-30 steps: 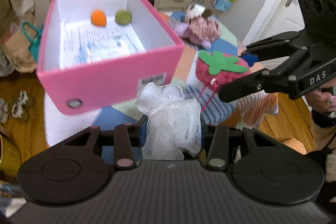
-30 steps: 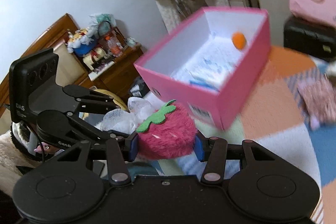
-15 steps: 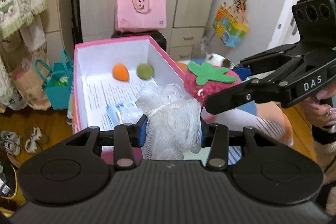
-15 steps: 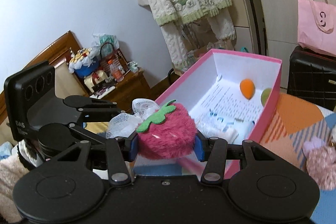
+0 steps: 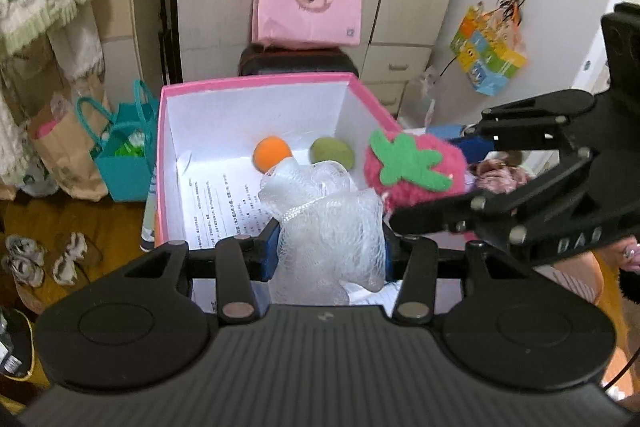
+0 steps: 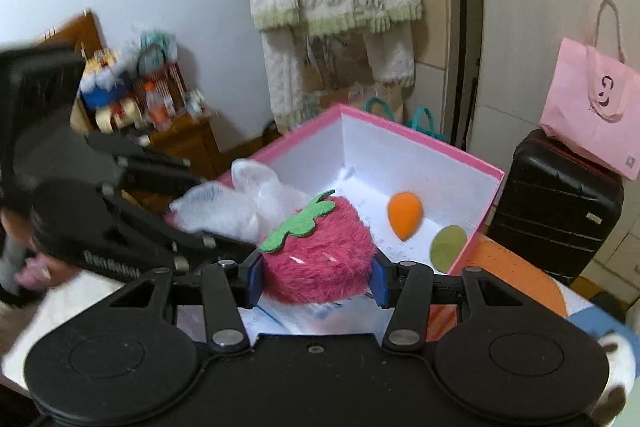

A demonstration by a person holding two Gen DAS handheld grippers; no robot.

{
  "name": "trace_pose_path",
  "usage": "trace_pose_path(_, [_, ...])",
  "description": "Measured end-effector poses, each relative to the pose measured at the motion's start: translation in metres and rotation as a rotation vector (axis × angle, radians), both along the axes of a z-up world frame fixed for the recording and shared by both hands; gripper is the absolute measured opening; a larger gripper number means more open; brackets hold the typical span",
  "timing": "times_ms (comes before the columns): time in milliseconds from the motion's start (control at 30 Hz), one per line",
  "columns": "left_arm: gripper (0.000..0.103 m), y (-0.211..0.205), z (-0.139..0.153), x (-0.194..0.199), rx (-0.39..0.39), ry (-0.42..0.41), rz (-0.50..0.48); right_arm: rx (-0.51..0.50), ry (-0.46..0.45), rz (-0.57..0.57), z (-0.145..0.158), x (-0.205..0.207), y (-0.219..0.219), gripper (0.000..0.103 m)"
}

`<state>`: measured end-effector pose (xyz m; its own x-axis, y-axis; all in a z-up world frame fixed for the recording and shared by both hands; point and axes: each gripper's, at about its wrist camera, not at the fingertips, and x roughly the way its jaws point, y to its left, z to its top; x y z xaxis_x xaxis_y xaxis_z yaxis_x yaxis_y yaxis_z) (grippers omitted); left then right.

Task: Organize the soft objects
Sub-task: 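Lift the puff and strawberry and carry both over the pink box, then open the left gripper to drop the puff while the right gripper drops the strawberry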

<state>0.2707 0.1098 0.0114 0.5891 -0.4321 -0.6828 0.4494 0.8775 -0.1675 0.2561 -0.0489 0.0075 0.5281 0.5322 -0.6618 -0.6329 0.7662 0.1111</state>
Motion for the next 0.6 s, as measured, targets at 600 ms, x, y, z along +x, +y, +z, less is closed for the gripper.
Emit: trace_pose_path(600, [0.046, -0.020, -0.035, 0.056, 0.093, 0.147, 0.061, -0.266, -0.033, 0.083, -0.037, 0.034, 0.028, 0.058])
